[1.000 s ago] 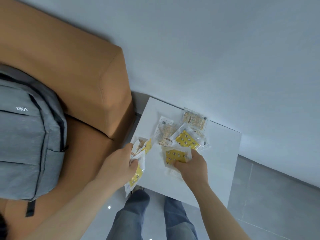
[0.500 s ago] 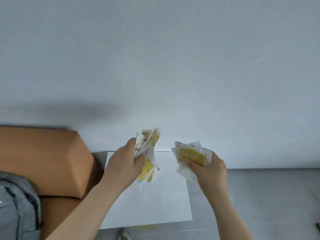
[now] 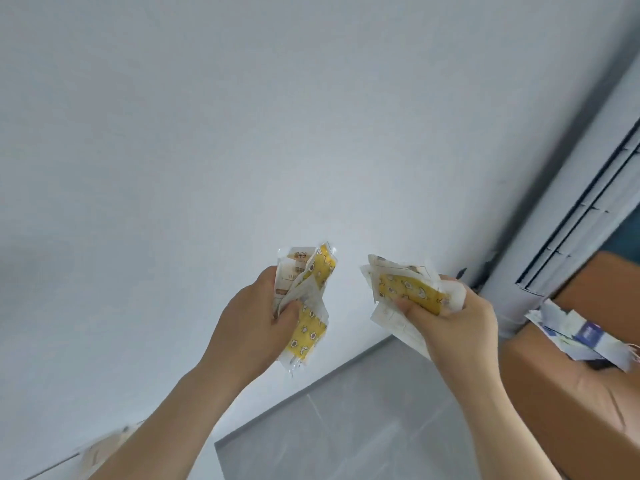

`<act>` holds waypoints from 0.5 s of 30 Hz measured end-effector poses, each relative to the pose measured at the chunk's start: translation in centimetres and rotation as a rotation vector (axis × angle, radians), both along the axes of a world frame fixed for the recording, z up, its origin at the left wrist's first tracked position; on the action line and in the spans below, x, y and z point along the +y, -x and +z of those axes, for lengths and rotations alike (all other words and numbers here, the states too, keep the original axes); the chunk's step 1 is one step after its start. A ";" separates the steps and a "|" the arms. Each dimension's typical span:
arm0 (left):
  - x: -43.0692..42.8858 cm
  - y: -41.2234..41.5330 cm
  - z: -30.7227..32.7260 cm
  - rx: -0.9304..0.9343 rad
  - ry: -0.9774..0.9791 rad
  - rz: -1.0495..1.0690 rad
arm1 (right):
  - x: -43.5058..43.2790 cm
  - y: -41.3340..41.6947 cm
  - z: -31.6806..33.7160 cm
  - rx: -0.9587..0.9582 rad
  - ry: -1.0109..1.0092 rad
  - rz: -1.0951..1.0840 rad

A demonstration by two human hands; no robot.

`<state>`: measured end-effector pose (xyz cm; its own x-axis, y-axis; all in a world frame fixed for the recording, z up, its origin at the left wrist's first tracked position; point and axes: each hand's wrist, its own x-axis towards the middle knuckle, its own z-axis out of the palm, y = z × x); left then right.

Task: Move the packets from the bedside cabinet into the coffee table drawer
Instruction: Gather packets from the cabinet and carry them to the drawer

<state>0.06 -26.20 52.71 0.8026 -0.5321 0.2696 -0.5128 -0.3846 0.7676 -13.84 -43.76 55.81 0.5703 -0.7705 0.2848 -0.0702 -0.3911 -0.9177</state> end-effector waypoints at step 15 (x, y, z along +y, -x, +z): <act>-28.9 12.6 6.5 -0.046 0.126 -0.507 | -18.7 19.5 5.2 -0.092 0.248 -0.516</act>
<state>-12.58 -55.10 59.20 0.4386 -0.8115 0.3861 -0.6451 0.0147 0.7639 -33.39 -62.45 60.97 0.1025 -0.8460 0.5232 -0.2336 -0.5318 -0.8140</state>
